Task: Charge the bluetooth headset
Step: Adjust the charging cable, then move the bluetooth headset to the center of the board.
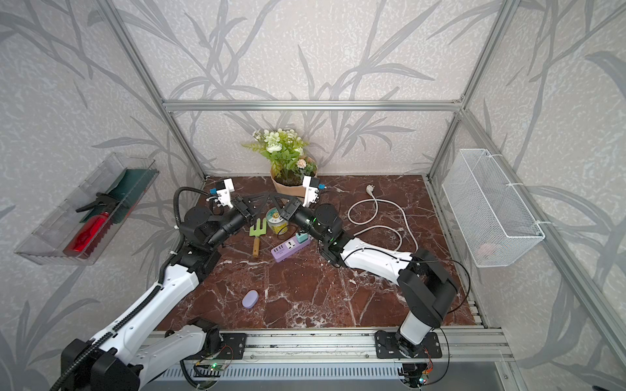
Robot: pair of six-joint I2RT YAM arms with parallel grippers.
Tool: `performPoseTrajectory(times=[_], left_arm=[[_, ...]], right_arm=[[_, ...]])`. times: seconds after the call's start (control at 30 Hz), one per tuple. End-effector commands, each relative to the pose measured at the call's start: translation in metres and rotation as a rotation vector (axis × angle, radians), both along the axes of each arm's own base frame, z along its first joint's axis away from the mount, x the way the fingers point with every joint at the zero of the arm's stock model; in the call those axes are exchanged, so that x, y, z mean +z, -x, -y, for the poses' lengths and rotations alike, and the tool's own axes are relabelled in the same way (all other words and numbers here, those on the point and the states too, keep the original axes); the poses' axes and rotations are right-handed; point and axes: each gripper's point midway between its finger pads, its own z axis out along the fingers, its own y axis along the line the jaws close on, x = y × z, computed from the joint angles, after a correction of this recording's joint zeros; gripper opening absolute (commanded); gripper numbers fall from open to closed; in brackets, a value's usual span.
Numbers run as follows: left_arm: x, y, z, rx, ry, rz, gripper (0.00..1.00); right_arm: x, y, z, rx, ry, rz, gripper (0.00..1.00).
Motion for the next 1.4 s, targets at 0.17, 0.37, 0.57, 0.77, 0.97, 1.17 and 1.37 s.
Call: performPoseTrajectory(times=[0.17,0.37,0.57,0.77,0.97,1.17,1.37], left_arm=[[0.001,0.011,-0.006,0.006,-0.031,-0.014,0.49],[-0.022,0.037,-0.034,0.085,-0.175,-0.089,0.7],[-0.088,0.078,-0.056,0.058,-0.434,-0.34,0.7],[-0.159,0.132,-0.056,-0.082,-0.517,-0.595,0.72],[-0.214,0.18,-0.063,-0.128,-0.53,-0.787,0.86],[-0.254,0.21,-0.091,-0.083,-0.69,-0.875,0.96],[-0.276,0.208,-0.089,-0.05,-0.648,-0.958,0.32]], right_arm=[[0.015,0.006,0.015,-0.001,0.027,0.038,0.0],[-0.005,0.002,0.044,-0.025,0.165,-0.011,0.0],[-0.054,0.022,0.082,-0.027,0.488,-0.084,0.0],[-0.094,0.05,0.11,0.002,0.711,-0.135,0.0],[-0.133,0.07,0.118,0.071,0.749,-0.226,0.0],[-0.142,0.077,0.126,0.078,0.767,-0.232,0.0],[-0.152,0.077,0.132,0.078,0.798,-0.239,0.0]])
